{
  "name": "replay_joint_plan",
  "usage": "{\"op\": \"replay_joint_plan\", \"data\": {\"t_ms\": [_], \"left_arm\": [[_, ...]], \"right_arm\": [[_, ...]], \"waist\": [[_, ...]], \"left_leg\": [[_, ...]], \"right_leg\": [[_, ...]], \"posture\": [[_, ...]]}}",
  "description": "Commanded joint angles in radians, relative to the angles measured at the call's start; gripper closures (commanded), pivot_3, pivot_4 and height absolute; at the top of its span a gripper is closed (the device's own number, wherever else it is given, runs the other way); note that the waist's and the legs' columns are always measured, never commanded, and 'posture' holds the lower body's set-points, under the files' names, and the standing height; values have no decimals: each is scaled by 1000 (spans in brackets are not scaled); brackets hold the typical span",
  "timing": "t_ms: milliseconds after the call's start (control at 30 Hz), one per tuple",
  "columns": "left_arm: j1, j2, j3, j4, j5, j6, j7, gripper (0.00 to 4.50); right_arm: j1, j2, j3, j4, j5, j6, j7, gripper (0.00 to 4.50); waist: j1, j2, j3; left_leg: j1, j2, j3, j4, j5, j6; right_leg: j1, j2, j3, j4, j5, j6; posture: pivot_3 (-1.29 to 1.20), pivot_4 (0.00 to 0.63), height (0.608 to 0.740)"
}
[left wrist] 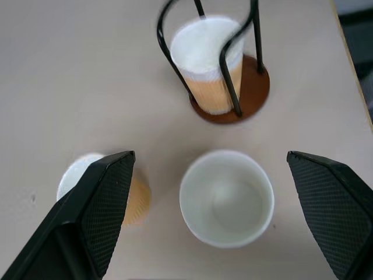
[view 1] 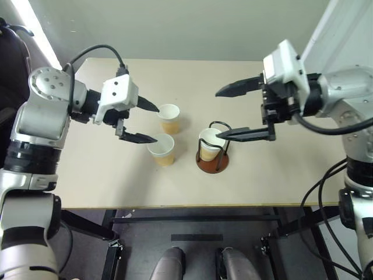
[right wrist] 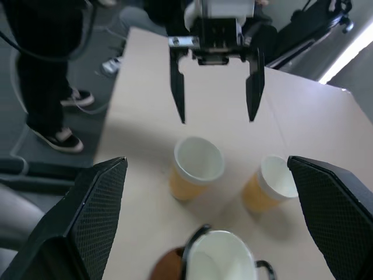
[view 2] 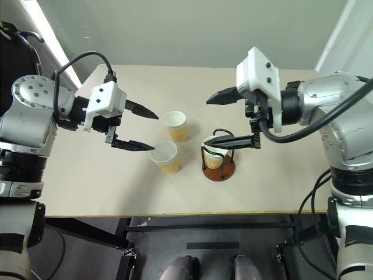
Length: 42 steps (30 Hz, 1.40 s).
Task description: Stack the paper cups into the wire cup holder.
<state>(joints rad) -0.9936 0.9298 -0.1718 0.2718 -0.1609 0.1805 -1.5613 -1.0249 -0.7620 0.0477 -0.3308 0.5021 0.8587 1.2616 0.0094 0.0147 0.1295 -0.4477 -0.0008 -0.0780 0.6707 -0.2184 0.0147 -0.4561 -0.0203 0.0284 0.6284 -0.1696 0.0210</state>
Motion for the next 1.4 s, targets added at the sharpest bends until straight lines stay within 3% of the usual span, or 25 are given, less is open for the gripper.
{"op": "replay_joint_plan", "data": {"t_ms": [33, 167, 300, 600, 1300, 1400], "left_arm": [[0, 16, -5, -23, 17, -46, -32, 0], [16, 14, -19, -80, -10, -26, -53, 0], [26, 33, -67, -59, 59, -121, -51, 0], [59, 51, -115, -11, 153, -222, -26, 0], [98, -21, -163, 71, 234, -332, -23, 0], [102, -22, -170, 79, 244, -349, -21, 618]], "right_arm": [[3, -35, -45, -42, 55, 34, -24, 26], [13, -78, -58, -51, 106, 74, -28, 26], [19, -116, -79, -52, 170, 112, -18, 26], [65, -216, -70, -30, 163, 27, 23, 26], [122, -257, -55, -32, 153, -14, 1, 26], [133, -258, -56, -39, 154, -16, -3, 0]], "waist": [[0, 0, 0], [-1, 0, 0], [-1, 0, 0], [0, 0, 0], [0, 0, 0], [1, 0, 0]], "left_leg": [[0, 0, 0, 0, 0, 0], [0, 0, 0, 0, 0, 0], [-1, 0, 0, 0, 0, 0], [-2, 0, 0, 0, 0, 0], [-4, 0, 0, 3, -1, 2], [-4, 0, 0, 4, -1, 2]], "right_leg": [[0, 0, 0, 0, 0, 0], [-1, 0, 0, 1, 0, 0], [-1, 0, 0, 1, 0, 0], [-2, 0, 0, 1, 0, 0], [-3, 0, 0, 2, 2, 3], [-3, 0, 0, 2, 2, 3]], "posture": [[0, 150, 740], [0, 150, 740], [0, 150, 740], [0, 150, 740], [0, 150, 740], [0, 150, 740]]}}
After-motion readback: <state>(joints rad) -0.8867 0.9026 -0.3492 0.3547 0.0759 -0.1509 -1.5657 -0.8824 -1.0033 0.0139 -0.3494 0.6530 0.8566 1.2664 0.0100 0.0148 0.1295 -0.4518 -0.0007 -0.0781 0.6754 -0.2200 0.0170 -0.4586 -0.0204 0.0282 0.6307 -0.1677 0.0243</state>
